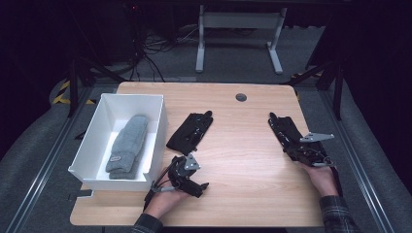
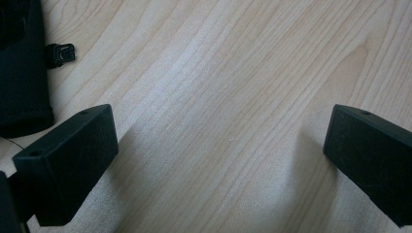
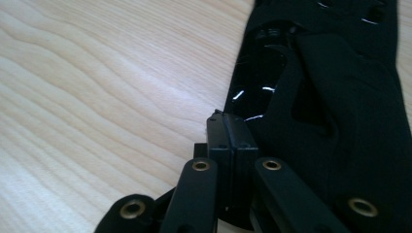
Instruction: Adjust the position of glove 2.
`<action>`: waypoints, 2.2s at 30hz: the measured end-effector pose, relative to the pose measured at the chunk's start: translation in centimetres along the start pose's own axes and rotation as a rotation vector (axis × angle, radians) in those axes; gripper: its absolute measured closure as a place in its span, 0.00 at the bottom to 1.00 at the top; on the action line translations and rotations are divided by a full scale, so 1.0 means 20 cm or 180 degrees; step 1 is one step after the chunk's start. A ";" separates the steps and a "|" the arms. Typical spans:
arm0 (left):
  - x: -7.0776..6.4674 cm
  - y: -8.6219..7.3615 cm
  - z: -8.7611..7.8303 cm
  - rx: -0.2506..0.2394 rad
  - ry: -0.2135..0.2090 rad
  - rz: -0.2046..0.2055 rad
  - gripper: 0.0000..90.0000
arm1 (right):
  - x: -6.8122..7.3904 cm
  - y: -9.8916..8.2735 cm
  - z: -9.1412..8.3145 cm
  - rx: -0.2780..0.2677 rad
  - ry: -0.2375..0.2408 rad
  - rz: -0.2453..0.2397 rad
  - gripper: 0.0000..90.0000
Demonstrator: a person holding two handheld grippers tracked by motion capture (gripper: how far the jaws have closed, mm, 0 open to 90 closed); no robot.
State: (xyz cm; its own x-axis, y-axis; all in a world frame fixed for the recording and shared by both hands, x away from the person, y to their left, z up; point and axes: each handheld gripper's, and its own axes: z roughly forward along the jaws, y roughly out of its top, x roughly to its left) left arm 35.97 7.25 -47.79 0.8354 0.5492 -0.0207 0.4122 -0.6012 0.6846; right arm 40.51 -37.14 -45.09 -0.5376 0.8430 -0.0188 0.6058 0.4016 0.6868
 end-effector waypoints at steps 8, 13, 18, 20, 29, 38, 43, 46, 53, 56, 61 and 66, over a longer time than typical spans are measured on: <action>0.00 0.00 0.00 0.0000 0.0001 -0.0003 0.00 | 0.09 0.03 0.03 0.0046 0.0241 -0.0260 1.00; 0.00 0.00 0.00 -0.0002 0.0004 0.0000 0.00 | 0.04 0.08 -0.01 -0.0174 0.0038 -0.0200 1.00; 0.00 0.00 0.00 -0.0001 0.0001 -0.0002 0.00 | -0.03 0.09 0.04 -0.0035 -0.0138 -0.0170 1.00; 0.00 0.00 0.00 -0.0002 0.0001 -0.0003 0.00 | -0.04 0.08 0.06 0.0016 -0.0136 -0.0173 1.00; 0.00 0.00 0.00 0.0000 0.0002 -0.0002 0.00 | 0.05 0.08 0.06 0.0045 0.0109 -0.0216 1.00; 0.00 0.00 0.00 -0.0001 0.0008 0.0005 0.00 | 0.23 0.06 0.04 0.0091 0.0401 -0.0381 1.00; 0.00 0.00 0.00 -0.0001 0.0008 0.0005 0.00 | 0.35 0.07 0.05 0.0106 0.0574 -0.0495 1.00; 0.00 0.00 0.00 0.0000 0.0007 0.0003 0.00 | 0.40 0.07 0.05 0.0110 0.0658 -0.0568 1.00; 0.00 0.00 0.00 -0.0002 0.0006 0.0004 0.00 | 0.51 0.06 0.05 0.0117 0.0862 -0.0651 1.00; 0.00 0.00 0.00 -0.0002 0.0006 0.0003 0.00 | 0.56 0.06 0.05 0.0110 0.0955 -0.0671 1.00; 0.00 0.00 0.00 -0.0001 0.0006 0.0002 0.00 | 0.66 0.06 0.05 0.0118 0.1111 -0.0761 1.00; 0.00 0.00 0.00 -0.0003 0.0005 0.0002 0.00 | 0.73 0.05 0.04 0.0126 0.1204 -0.0852 1.00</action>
State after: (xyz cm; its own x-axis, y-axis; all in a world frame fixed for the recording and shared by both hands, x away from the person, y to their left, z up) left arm 35.97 7.26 -47.79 0.8351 0.5497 -0.0189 0.4112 -0.6011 0.6853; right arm 33.79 -24.18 -45.37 -0.8498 0.5210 0.0798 0.4345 0.6068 0.6656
